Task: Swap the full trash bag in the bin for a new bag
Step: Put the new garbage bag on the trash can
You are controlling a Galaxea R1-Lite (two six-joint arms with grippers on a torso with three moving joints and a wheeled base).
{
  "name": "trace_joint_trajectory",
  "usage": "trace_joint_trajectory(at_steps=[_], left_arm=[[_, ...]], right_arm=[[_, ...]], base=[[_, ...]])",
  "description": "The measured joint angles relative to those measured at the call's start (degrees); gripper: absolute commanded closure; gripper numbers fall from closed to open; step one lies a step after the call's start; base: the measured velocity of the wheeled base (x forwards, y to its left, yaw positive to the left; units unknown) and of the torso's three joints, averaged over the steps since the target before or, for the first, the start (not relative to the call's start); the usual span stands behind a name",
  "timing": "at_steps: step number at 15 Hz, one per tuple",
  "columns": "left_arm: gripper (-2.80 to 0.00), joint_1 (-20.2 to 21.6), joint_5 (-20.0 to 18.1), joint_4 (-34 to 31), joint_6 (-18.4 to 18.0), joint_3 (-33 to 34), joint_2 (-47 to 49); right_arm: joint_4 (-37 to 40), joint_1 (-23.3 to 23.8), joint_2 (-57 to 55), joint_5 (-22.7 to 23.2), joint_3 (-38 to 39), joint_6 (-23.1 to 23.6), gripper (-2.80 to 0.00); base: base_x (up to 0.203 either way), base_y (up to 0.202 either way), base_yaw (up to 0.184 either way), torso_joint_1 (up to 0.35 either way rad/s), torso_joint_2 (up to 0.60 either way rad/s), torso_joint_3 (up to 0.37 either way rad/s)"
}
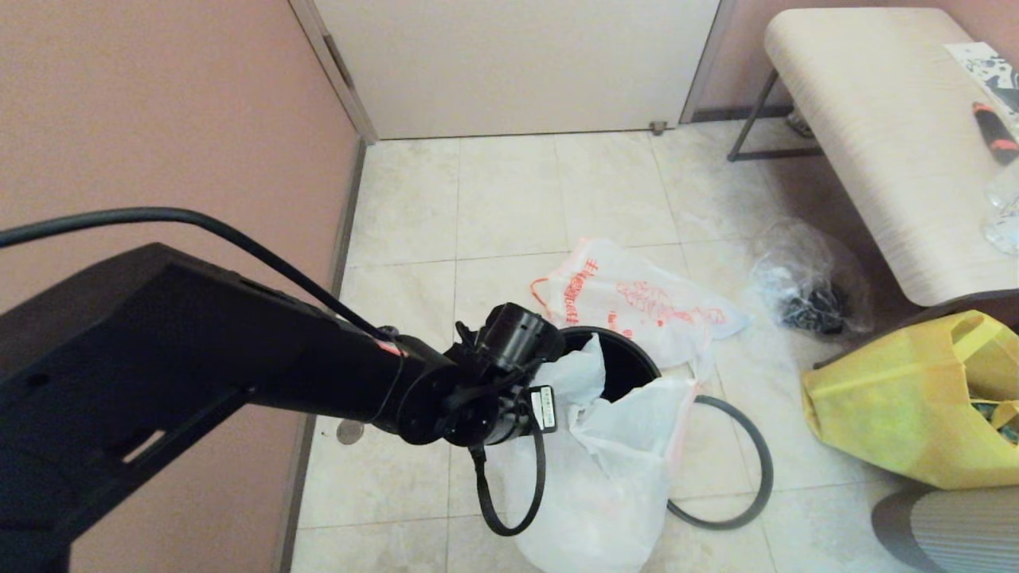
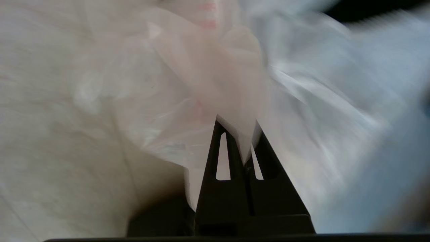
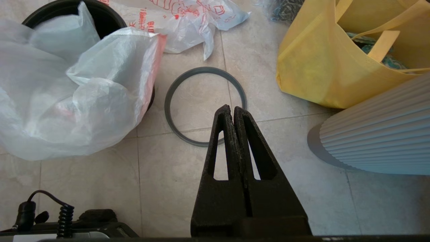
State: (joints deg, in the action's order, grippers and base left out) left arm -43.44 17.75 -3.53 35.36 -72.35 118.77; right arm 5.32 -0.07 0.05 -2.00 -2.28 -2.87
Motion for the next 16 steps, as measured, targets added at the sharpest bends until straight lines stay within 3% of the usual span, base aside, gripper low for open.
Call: trace_joint_trajectory(at_steps=[5, 9, 16], left_arm=[[0.00, -3.8, -1.3, -1.5, 0.2, -4.0, -0.9], [0.00, -4.3, -2.6, -2.6, -0.7, -11.7, 4.1], [0.00, 0.9, -1.9, -5.8, -4.8, -32.6, 22.2]], right_arm=[[0.0, 0.0, 0.0, 0.0, 0.0, 0.0, 0.00], [0.0, 0.0, 0.0, 0.0, 0.0, 0.0, 0.00], [0.0, 0.0, 0.0, 0.0, 0.0, 0.0, 0.00]], base=[[0.000, 0.000, 0.000, 0.000, 0.00, 0.000], [0.000, 0.000, 0.000, 0.000, 0.00, 0.000], [0.000, 0.000, 0.000, 0.000, 0.00, 0.000]])
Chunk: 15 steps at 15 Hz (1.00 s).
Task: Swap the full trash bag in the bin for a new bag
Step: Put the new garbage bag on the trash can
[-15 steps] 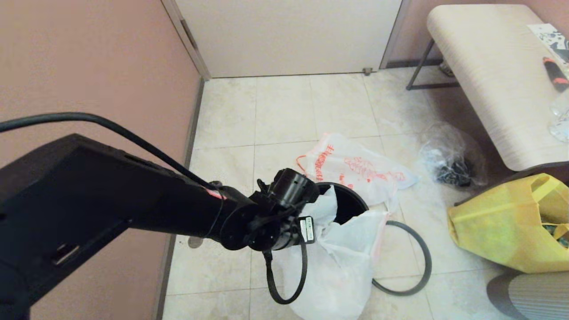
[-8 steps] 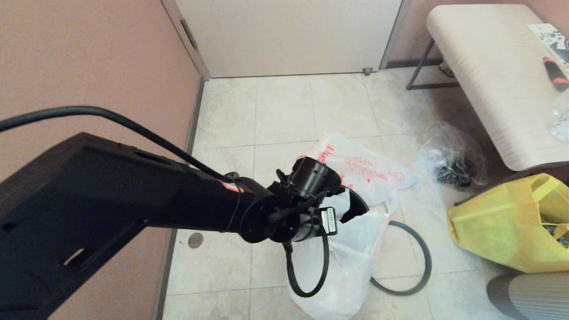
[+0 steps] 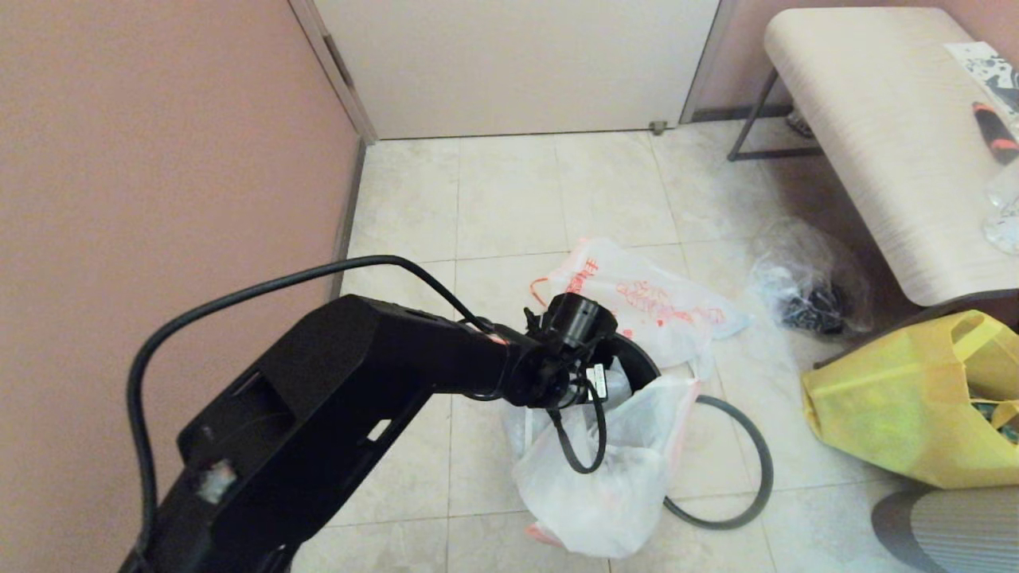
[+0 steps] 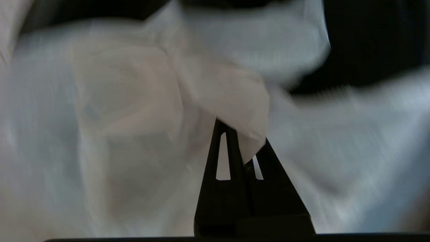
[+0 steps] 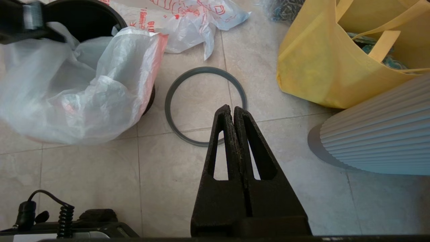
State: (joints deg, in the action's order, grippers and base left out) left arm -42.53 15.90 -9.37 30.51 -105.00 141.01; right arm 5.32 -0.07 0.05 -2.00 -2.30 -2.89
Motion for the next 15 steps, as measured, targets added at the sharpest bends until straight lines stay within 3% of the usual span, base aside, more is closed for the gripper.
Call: trace_joint_trajectory(at_steps=[2, 4, 11, 12, 15], left_arm=[[0.00, 1.3, 1.4, 0.4, -5.1, -5.5, 5.5], [0.00, 1.9, 5.4, 3.2, -9.5, -7.4, 9.9], [0.00, 1.0, 8.3, 3.7, -13.5, -7.3, 14.2], [-2.80, 0.9, 9.0, 3.7, -14.8, -7.3, 14.5], [-2.80, 0.4, 9.9, 3.5, -15.3, -7.1, 13.7]], right_arm=[[0.0, 0.0, 0.0, 0.0, 0.0, 0.0, 0.00], [0.0, 0.0, 0.0, 0.0, 0.0, 0.0, 0.00], [0.0, 0.0, 0.0, 0.0, 0.0, 0.0, 0.00], [0.0, 0.0, 0.0, 0.0, 0.0, 0.0, 0.00], [0.0, 0.0, 0.0, 0.0, 0.0, 0.0, 0.00]], base=[[0.000, 0.000, 0.000, 0.000, 0.00, 0.000], [0.000, 0.000, 0.000, 0.000, 0.00, 0.000], [0.000, 0.000, 0.000, 0.000, 0.00, 0.000], [0.000, 0.000, 0.000, 0.000, 0.00, 0.000], [0.000, 0.000, 0.000, 0.000, 0.00, 0.000]])
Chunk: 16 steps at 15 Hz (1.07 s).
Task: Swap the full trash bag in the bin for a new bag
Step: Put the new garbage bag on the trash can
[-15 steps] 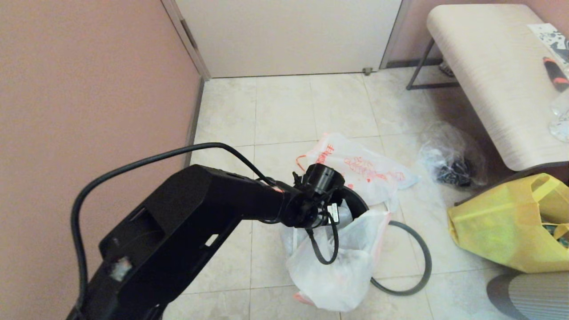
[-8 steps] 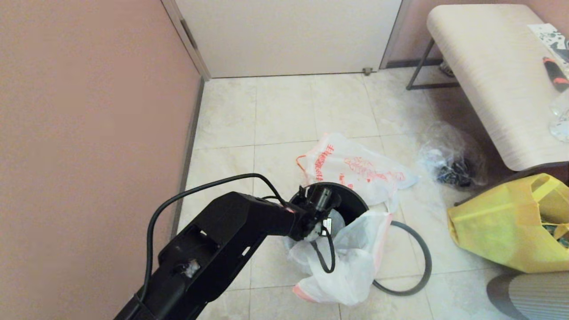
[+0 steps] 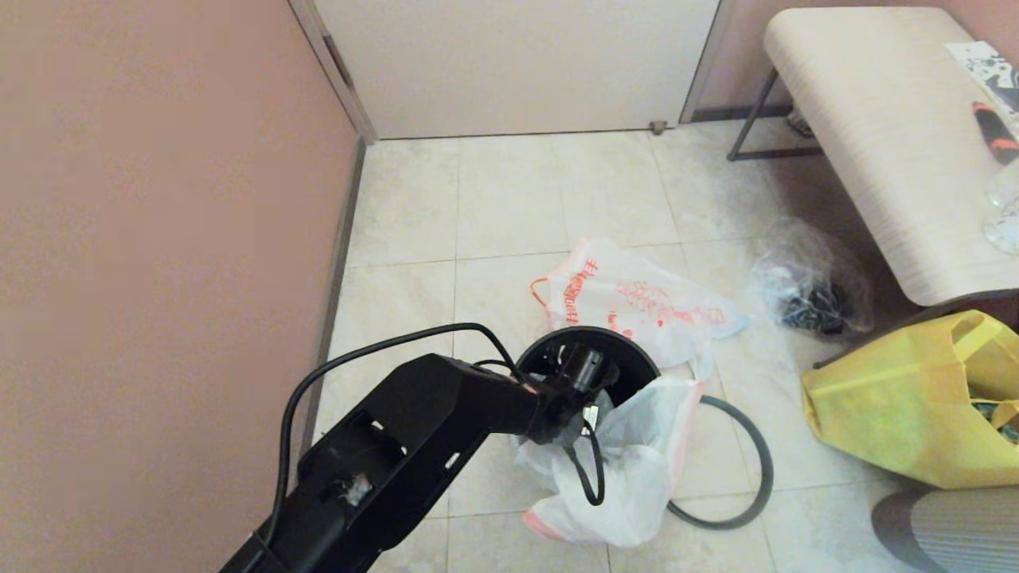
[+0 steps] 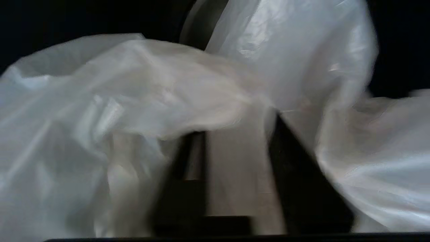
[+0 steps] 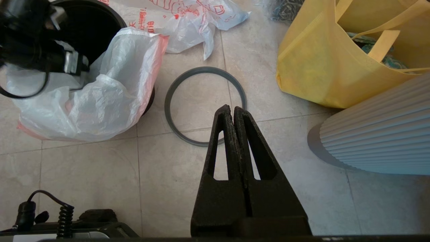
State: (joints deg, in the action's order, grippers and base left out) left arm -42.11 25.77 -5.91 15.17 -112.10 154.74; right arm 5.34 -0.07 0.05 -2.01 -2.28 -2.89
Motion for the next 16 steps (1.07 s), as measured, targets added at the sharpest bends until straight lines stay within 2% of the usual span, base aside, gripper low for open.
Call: trace_joint_trajectory(at_steps=[4, 9, 10, 11, 16], left_arm=[[-2.80, -0.4, 0.4, -2.7, 0.6, 5.1, -8.1], [-2.80, -0.9, -1.5, -13.8, 1.4, 17.1, -23.1], [-1.57, -1.1, -1.7, -14.5, 1.6, 18.6, -25.4], [0.00, -1.4, -1.9, -14.7, 2.3, 19.8, -27.3], [0.00, -1.1, -2.1, -16.6, 3.7, 25.0, -36.7]], right_arm=[[0.0, 0.0, 0.0, 0.0, 0.0, 0.0, 0.00], [0.0, 0.0, 0.0, 0.0, 0.0, 0.0, 0.00], [0.0, 0.0, 0.0, 0.0, 0.0, 0.0, 0.00], [0.0, 0.0, 0.0, 0.0, 0.0, 0.0, 0.00], [0.3, 0.0, 0.0, 0.3, 0.0, 0.7, 0.00]], base=[[0.000, 0.000, 0.000, 0.000, 0.00, 0.000], [0.000, 0.000, 0.000, 0.000, 0.00, 0.000], [0.000, 0.000, 0.000, 0.000, 0.00, 0.000], [0.000, 0.000, 0.000, 0.000, 0.00, 0.000], [0.000, 0.000, 0.000, 0.000, 0.00, 0.000]])
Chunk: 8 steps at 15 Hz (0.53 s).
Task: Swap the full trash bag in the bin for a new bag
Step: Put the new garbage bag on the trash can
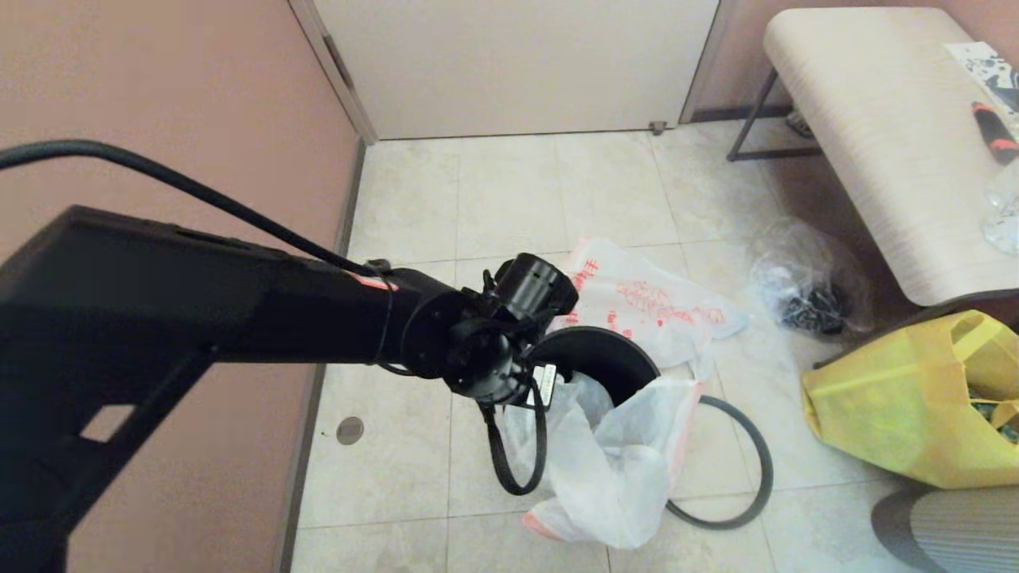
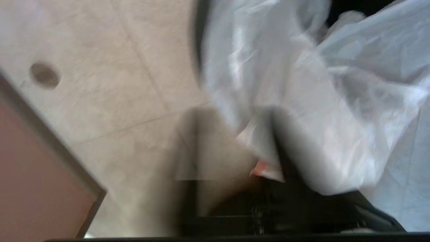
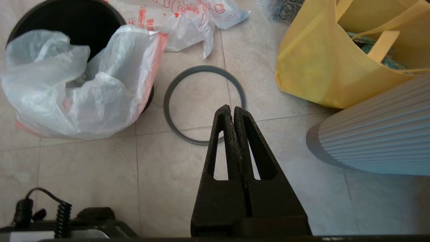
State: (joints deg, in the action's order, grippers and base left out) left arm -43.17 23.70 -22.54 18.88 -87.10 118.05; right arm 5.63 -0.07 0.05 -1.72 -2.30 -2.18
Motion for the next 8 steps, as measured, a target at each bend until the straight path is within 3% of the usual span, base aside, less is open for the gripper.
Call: trace_joint_trajectory(at_steps=[4, 8], left_arm=[[0.00, 1.3, 0.2, -4.2, 2.3, 7.8, -9.6], [0.00, 4.7, 0.4, -7.1, 1.1, 8.4, -14.0]], right_arm=[[-0.1, 0.0, -3.5, 2.6, -1.7, 3.6, 0.00], [-2.5, -0.3, -24.1, 6.0, -11.3, -1.8, 0.00]], base=[[0.000, 0.000, 0.000, 0.000, 0.00, 0.000], [0.000, 0.000, 0.000, 0.000, 0.00, 0.000]])
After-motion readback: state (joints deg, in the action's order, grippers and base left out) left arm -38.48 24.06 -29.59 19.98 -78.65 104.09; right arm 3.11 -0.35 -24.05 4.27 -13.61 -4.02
